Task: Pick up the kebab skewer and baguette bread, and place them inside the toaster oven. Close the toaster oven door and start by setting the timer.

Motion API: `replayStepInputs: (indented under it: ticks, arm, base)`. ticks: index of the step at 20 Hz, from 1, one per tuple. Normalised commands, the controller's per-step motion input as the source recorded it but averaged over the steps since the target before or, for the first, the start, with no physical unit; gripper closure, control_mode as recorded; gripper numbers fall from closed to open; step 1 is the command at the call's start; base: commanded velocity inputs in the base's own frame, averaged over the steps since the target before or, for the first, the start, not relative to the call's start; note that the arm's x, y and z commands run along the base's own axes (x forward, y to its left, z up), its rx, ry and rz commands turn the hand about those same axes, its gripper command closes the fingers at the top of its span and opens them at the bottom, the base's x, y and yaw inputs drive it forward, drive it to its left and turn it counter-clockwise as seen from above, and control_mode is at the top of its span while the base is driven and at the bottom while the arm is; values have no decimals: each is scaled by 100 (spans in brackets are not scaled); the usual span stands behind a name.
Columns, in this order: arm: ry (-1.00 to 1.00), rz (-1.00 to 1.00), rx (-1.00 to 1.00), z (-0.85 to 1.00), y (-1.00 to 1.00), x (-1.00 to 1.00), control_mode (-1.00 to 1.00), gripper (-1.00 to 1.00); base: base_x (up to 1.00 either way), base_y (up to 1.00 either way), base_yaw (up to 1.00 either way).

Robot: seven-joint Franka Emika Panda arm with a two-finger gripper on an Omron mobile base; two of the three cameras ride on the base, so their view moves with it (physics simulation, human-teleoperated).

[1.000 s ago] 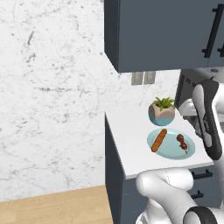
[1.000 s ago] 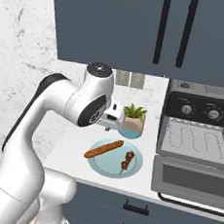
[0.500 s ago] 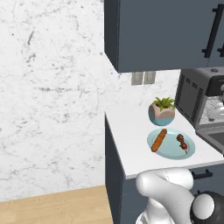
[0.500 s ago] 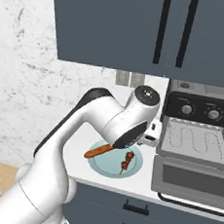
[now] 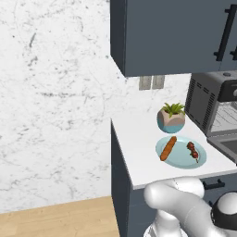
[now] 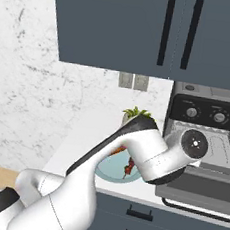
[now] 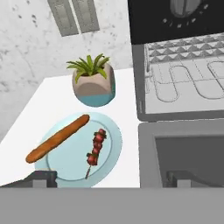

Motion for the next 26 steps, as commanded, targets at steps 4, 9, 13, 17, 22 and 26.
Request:
replayStepInputs:
  ticks: [4, 9, 13, 17, 22, 26]
  arm:
    - [-11, 0, 13, -2, -69, 36, -100, -100]
    - [-12, 0, 19, -6, -41, 47, -100, -100]
    - [0, -6, 26, -34, -24, 16, -100, -100]
    - [-4, -10, 21, -38, -8, 37, -100, -100]
    - [-16, -11, 11, -27, -1, 64, -100, -100]
    - [-22, -13, 1, -47, -7, 73, -100, -100]
  base:
    - [0, 0, 0]
    - [0, 0, 0]
    - [0, 0, 0]
    - [0, 0, 0]
    - [0, 0, 0]
    - [0, 0, 0]
